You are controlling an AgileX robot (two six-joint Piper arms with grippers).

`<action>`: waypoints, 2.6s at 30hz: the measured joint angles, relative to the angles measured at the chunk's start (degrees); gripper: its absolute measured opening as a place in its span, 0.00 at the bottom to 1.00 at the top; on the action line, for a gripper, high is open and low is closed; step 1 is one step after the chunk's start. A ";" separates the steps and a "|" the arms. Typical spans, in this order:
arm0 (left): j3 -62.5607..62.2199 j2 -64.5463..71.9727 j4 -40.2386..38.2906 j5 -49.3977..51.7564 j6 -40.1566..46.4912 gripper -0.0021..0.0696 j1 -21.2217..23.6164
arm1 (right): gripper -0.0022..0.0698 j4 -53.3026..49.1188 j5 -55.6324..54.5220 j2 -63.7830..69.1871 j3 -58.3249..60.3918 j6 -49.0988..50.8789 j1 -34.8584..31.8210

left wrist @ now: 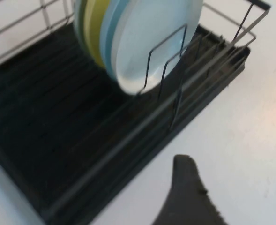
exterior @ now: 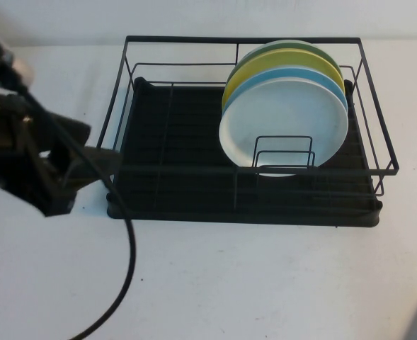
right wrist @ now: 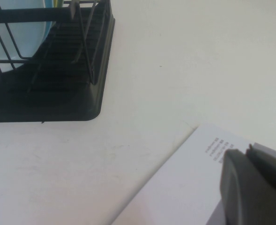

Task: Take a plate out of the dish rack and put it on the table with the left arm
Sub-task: Grasp the plate from the shelf, then place the plate from the table

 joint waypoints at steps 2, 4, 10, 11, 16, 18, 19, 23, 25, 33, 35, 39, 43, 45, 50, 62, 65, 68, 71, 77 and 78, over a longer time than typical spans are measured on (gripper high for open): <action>-1.15 3.29 -1.91 -2.41 3.70 0.59 -2.25 | 0.00 0.00 0.00 0.00 0.00 0.00 0.00; -2.36 6.82 -2.91 -5.74 7.04 0.62 -5.06 | 0.00 0.00 0.00 0.00 0.00 0.00 0.00; -6.32 17.24 -3.58 -16.71 13.37 0.64 -13.51 | 0.00 0.00 0.00 0.00 0.00 0.00 0.00; -7.29 19.14 -3.71 -18.63 14.01 0.64 -14.88 | 0.00 0.00 0.00 0.00 0.00 0.00 0.00; -13.36 28.49 -4.06 -25.26 17.65 0.64 -20.25 | 0.00 0.00 0.00 0.00 0.00 0.00 0.00; -16.38 31.97 -4.29 -26.30 18.44 0.64 -21.70 | 0.00 0.00 0.00 0.00 0.00 0.00 0.00; -18.11 33.85 -4.29 -26.56 18.70 0.64 -22.33 | 0.00 0.00 0.00 0.00 0.00 0.00 0.00; -24.53 40.38 -4.60 -27.56 19.44 0.64 -23.49 | 0.00 0.00 0.00 0.00 0.00 0.00 0.00; -26.85 43.20 -4.65 -27.96 19.57 0.64 -23.49 | 0.00 0.00 0.00 0.00 0.00 0.00 0.00; -32.19 50.02 -4.75 -28.91 21.54 0.64 -23.49 | 0.00 0.00 0.00 0.00 0.00 0.00 0.00; -32.55 51.19 -5.27 -29.65 23.37 0.64 -23.49 | 0.00 0.00 0.00 0.00 0.00 0.00 0.00; -32.63 52.60 -6.40 -31.26 25.25 0.64 -23.49 | 0.00 0.00 0.00 0.00 0.00 0.00 0.00; -32.63 53.04 -6.64 -32.91 25.98 0.52 -23.49 | 0.00 0.00 0.00 0.00 0.00 0.00 0.00; -32.63 53.04 -6.86 -34.01 26.23 0.35 -23.49 | 0.00 0.00 0.00 0.00 0.00 0.00 0.00; -32.69 52.91 -6.42 -34.57 27.34 0.13 -23.49 | 0.00 0.00 0.00 0.00 0.00 0.00 0.00; -33.34 32.32 -5.43 -20.86 25.91 0.10 -23.49 | 0.00 0.00 0.00 0.00 0.00 0.00 0.00; -33.66 24.98 -2.93 -14.31 13.34 0.10 -23.49 | 0.00 0.00 0.00 0.00 0.00 0.00 0.00; -33.77 19.51 3.91 -6.99 -8.23 0.10 -22.49 | 0.00 0.00 0.00 0.00 0.00 0.00 0.00; -31.87 17.52 11.70 0.61 -19.97 0.10 -20.15 | 0.00 0.00 0.00 0.00 0.00 0.00 0.00; -13.59 18.24 9.02 1.27 -26.40 0.10 -17.05 | 0.00 0.00 0.00 0.00 0.00 0.00 0.00; -9.19 18.24 6.84 -0.17 -25.93 0.10 -17.05 | 0.00 0.00 0.00 0.00 0.00 0.00 0.00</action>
